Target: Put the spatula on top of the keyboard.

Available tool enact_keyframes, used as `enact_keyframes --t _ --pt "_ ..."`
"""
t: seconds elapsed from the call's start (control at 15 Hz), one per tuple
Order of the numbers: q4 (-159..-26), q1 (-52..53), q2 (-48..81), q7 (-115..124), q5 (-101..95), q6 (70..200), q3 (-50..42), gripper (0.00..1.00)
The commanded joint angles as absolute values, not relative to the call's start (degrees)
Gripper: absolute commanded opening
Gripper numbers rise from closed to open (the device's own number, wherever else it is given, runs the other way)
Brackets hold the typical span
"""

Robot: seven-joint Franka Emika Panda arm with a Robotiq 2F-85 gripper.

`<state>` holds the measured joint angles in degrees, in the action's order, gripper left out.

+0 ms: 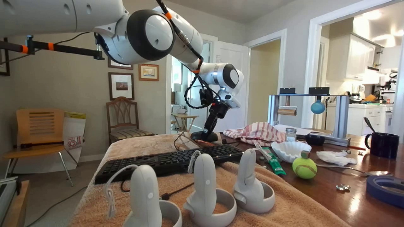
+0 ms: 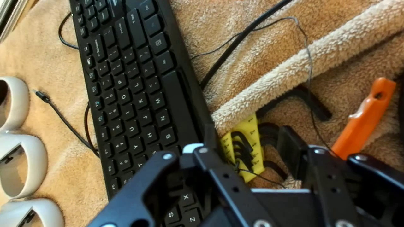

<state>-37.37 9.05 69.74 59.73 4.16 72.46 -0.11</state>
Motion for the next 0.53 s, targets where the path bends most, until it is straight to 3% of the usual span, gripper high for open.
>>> enact_keyframes --t 0.0,0.47 --pt "-33.5 9.4 72.7 58.7 3.8 71.7 0.0 0.55" --pt "-32.1 10.1 73.5 59.4 3.4 74.6 -0.4 0.59"
